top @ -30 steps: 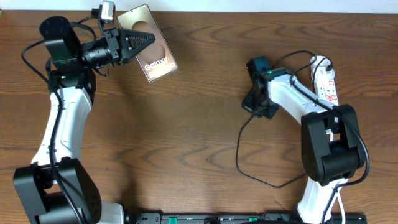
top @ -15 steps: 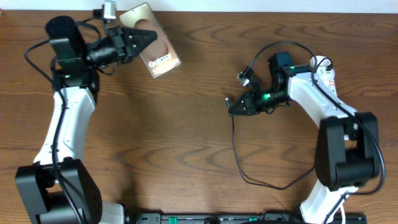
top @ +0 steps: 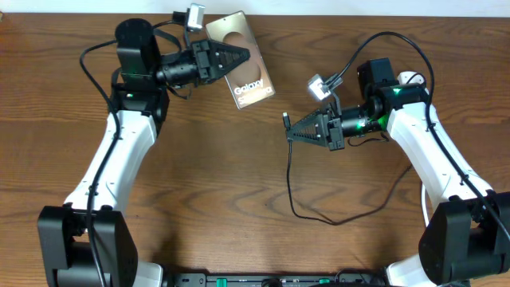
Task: Plug charger to phone and switch on socket
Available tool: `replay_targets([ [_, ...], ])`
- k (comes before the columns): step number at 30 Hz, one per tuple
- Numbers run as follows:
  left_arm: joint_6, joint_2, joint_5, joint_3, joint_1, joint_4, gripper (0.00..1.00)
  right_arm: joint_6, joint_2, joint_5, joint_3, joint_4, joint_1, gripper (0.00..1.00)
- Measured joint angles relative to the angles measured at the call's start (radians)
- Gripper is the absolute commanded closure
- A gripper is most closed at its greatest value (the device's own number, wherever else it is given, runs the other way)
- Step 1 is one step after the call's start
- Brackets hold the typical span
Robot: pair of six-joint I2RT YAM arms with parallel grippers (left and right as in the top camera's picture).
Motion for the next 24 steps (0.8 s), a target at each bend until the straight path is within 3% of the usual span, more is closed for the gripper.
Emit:
replay_targets([
  [9,-0.061,0.0,-0.006,0.0,-0.053,0.092,0.93,-0.002,0.0,-0.129,0.0,0.005,0.054,0.99],
  [24,-0.144,0.0,0.095,0.0,-0.083,0.104,0.92,0.037,0.0,-0.145,0.0,0.028,0.068,0.99],
])
